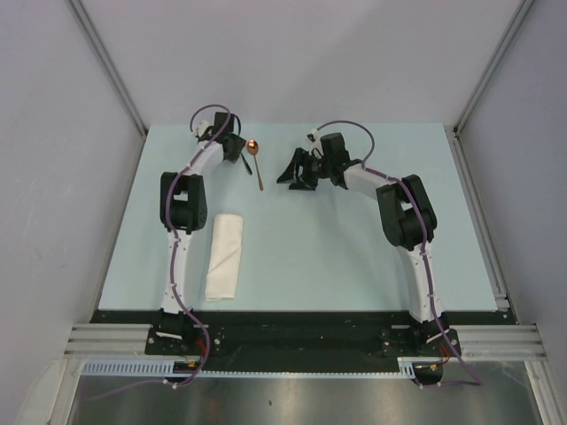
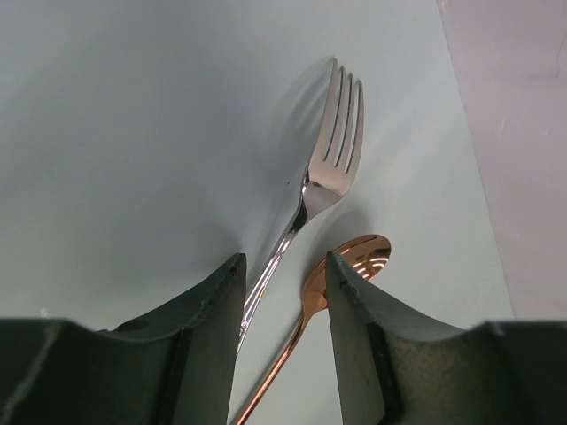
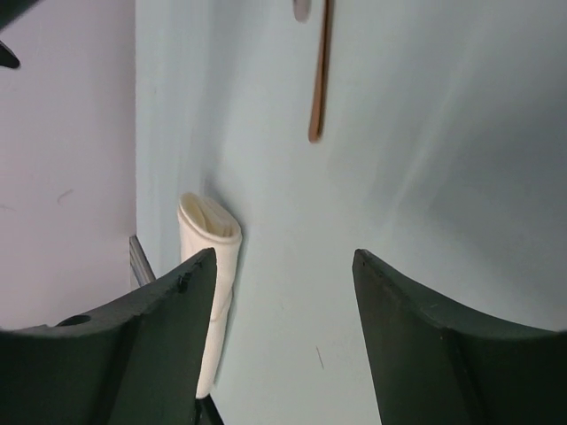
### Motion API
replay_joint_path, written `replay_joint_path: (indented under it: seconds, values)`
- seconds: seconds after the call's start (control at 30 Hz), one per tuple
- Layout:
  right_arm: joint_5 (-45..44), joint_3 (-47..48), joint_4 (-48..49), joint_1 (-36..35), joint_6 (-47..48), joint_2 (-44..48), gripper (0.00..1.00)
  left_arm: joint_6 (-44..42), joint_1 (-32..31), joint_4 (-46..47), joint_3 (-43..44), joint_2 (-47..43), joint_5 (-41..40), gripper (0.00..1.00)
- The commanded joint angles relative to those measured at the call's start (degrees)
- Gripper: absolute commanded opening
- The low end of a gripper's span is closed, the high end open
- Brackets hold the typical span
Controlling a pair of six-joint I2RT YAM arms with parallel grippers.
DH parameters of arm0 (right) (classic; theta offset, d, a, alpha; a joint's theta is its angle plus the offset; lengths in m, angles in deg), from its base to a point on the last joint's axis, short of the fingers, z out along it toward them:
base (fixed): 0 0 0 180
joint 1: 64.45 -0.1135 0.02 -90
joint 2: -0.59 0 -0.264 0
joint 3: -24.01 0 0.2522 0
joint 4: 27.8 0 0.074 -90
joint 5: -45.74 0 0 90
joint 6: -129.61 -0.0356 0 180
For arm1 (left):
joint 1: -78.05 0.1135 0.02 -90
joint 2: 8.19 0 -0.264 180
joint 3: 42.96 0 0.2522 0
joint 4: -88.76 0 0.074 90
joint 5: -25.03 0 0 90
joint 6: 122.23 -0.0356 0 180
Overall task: Fold the napkin into a case and place the utensils inside
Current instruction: Pick up the fork from the corner of the board.
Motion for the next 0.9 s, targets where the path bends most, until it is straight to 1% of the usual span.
replay_joint_path:
  seconds: [0.0,0.1,0.13,0.17,0.2,0.23,0.3,0.37,0.43,0.47,0.57,0.63,0.73,0.77,0.83,0.87]
  values:
    - [-0.7,8.5,-2.8,-0.5,-1.1,-3.8,0.67,1.1,0.6,-10.7,2.5,2.5,-2.6,0.48]
    - [-0.6,7.7,-0.5,-0.2,-2.6,-2.5,0.67,-0.7,0.6,-14.2,6.4,4.7,-2.8,0.47]
    - [-0.5,6.3,-0.2,0.0,-3.1,-2.1,0.67,-1.0,0.6,-15.5,8.5,5.7,-2.8,0.42]
    - [-0.3,5.6,2.6,0.1,-4.0,-1.6,0.67,-1.4,0.5,-18.3,12.7,6.8,-3.1,0.41]
    - [-0.3,4.8,3.3,0.2,-4.1,-0.6,0.67,-1.9,0.4,-19.0,13.7,7.6,-3.3,0.39]
    - [-0.4,4.4,3.7,0.2,-4.2,-0.2,0.67,-2.1,0.3,-18.3,13.7,7.4,-3.5,0.39]
    - [-0.2,3.9,3.8,0.2,-3.9,-0.1,0.67,-4.0,0.1,-15.8,10.8,6.5,-3.3,0.36]
    - [0.5,3.2,4.0,0.6,-4.1,-0.2,0.66,-4.6,-0.1,-16.2,10.8,6.1,-4.6,0.36]
    - [0.9,1.5,5.0,1.0,-4.4,1.1,0.66,-7.1,-0.6,-16.6,11.6,6.6,-5.8,0.37]
    - [1.1,0.6,6.5,1.3,-4.6,1.5,0.66,-8.0,-0.7,-16.8,13.2,7.4,-5.6,0.38]
    - [1.5,-2.7,8.5,2.0,-5.2,3.4,0.66,-12.8,-1.5,-14.6,13.7,7.3,-3.9,0.36]
    - [2.1,-4.4,9.0,2.4,-5.4,4.0,0.66,-17.8,-2.4,-14.0,14.2,6.9,-4.9,0.39]
    - [3.0,-7.0,10.7,3.2,-5.9,5.7,0.65,-21.1,-3.6,-16.7,15.1,5.8,-8.7,0.41]
    - [3.1,-7.6,11.6,3.4,-6.0,7.0,0.65,-21.9,-3.7,-16.2,13.5,5.3,-8.9,0.41]
    - [3.2,-9.6,12.2,3.9,-6.0,8.4,0.65,-25.8,-4.3,-15.3,13.1,4.7,-8.4,0.42]
    - [3.2,-10.4,12.9,4.1,-6.0,8.9,0.65,-27.3,-4.6,-16.0,15.8,5.4,-8.6,0.42]
